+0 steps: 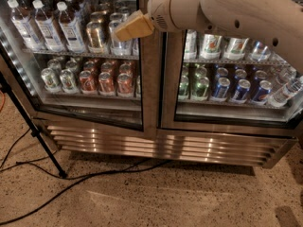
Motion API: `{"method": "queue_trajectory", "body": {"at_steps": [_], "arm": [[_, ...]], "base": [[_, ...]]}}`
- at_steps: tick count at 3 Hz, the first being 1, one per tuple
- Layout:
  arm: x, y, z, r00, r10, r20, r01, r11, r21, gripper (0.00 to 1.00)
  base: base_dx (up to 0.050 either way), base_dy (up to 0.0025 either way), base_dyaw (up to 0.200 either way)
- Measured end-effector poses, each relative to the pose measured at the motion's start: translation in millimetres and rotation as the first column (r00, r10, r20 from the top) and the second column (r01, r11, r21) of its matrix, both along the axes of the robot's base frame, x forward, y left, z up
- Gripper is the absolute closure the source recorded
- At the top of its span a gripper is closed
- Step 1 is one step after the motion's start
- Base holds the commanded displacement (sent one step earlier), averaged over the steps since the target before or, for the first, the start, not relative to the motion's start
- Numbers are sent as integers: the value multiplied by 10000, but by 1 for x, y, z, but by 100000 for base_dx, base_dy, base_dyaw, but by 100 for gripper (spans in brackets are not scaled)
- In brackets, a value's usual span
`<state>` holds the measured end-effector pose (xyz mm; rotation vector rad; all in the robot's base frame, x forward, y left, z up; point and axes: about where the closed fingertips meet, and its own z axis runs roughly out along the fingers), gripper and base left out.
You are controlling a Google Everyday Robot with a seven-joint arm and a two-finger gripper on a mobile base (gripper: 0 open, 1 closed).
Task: Open left fridge door
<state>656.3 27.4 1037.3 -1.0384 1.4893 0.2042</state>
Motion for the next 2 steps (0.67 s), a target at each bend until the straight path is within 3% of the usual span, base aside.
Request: {"method": "queue_trajectory", "body": {"at_steps": [2], "arm": [[0,2,-2,9998,-126,160,128,9999,-89,0]], "base": [[0,0,0]]}}
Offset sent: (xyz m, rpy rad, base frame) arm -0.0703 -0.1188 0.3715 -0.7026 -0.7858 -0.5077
